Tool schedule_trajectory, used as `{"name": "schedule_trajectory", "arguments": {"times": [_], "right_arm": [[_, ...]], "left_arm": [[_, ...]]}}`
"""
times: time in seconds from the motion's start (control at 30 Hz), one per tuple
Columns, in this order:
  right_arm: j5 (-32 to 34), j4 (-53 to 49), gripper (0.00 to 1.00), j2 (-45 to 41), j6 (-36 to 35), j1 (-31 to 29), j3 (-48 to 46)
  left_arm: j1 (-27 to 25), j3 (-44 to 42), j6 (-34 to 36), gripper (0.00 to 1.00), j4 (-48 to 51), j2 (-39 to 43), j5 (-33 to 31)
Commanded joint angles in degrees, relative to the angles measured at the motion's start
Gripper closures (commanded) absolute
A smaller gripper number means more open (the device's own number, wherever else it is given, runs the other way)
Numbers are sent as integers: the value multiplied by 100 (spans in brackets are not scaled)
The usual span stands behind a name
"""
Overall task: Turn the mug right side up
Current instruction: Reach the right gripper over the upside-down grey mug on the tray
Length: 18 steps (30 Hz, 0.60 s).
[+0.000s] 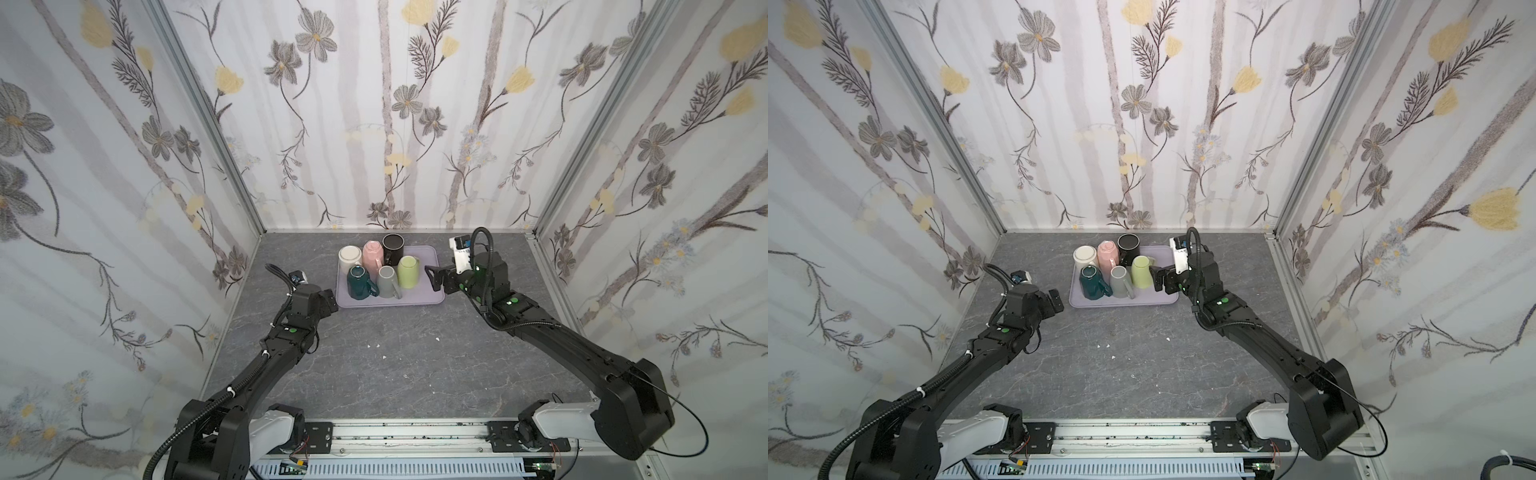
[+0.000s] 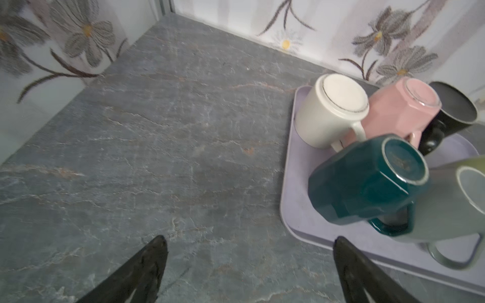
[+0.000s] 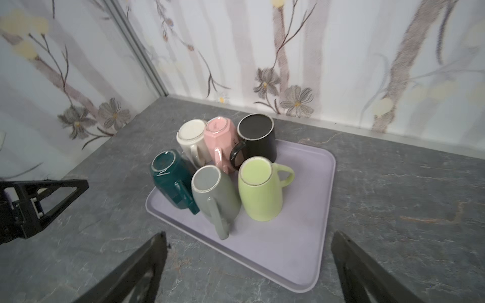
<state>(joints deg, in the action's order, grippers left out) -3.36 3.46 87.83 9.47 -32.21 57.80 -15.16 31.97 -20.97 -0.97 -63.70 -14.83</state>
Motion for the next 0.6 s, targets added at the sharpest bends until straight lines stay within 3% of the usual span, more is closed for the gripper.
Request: {"name": "schedule_trajectory", "arguments": {"times": [0.0, 0.27, 0.57], "right_arm": [[-122, -1159, 9, 624, -214, -282, 597], [-273, -1398, 25, 1916, -55, -677, 1480], [115, -2037, 48, 2990, -115, -759, 2371]], "left_arm": [[-166, -245, -65, 0, -106, 207, 209], [-187, -384, -152, 0, -262, 367, 116], [-182, -375, -241, 0, -272, 243, 209]]}}
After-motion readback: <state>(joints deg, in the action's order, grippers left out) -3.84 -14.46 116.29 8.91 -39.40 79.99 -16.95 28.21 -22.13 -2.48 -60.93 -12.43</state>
